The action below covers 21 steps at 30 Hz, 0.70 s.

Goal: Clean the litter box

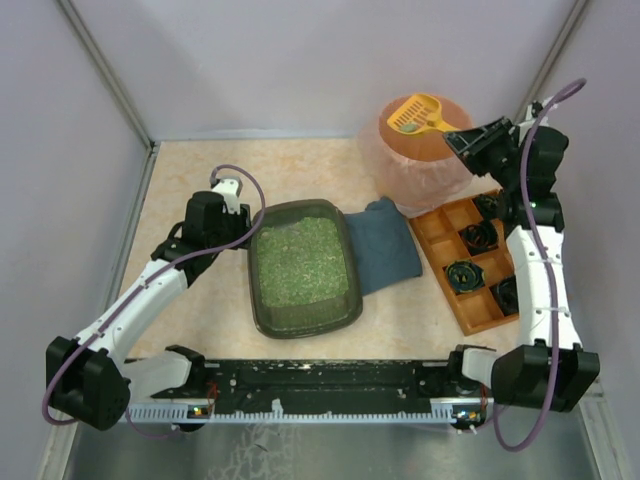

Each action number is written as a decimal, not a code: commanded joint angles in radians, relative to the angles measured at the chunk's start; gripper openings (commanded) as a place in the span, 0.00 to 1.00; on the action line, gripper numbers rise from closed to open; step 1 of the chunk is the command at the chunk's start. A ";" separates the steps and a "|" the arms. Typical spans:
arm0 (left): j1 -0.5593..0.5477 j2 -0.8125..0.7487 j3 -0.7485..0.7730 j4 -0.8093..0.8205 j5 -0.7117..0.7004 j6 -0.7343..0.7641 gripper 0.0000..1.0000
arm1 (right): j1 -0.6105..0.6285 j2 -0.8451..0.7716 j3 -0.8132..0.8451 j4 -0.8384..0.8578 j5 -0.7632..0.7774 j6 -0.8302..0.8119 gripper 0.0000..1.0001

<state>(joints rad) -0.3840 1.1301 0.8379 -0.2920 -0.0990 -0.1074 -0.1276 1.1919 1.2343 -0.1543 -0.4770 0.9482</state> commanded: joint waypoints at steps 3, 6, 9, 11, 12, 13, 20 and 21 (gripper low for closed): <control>-0.002 0.000 0.024 -0.004 0.013 0.001 0.53 | -0.004 0.046 0.185 -0.238 0.217 -0.276 0.00; -0.002 0.000 0.026 -0.005 0.012 0.001 0.53 | -0.004 0.071 0.237 -0.305 0.278 -0.364 0.00; -0.002 0.002 0.027 -0.006 0.015 0.002 0.53 | 0.010 0.104 0.297 -0.363 0.321 -0.449 0.00; -0.003 0.003 0.028 -0.006 0.017 0.003 0.53 | 0.044 0.135 0.358 -0.413 0.377 -0.524 0.00; -0.003 0.003 0.027 -0.006 0.018 0.002 0.53 | 0.070 0.152 0.392 -0.445 0.412 -0.558 0.00; -0.003 0.004 0.028 -0.006 0.020 0.002 0.53 | 0.101 0.172 0.429 -0.471 0.447 -0.601 0.00; -0.003 0.007 0.029 -0.010 0.014 0.003 0.54 | 0.256 0.285 0.628 -0.593 0.696 -0.809 0.00; -0.003 0.007 0.030 -0.010 0.015 0.003 0.53 | 0.261 0.289 0.635 -0.594 0.712 -0.822 0.00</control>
<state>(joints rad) -0.3843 1.1328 0.8383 -0.2932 -0.0925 -0.1074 0.1078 1.4738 1.7771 -0.7063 0.0639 0.2691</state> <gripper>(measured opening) 0.532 0.210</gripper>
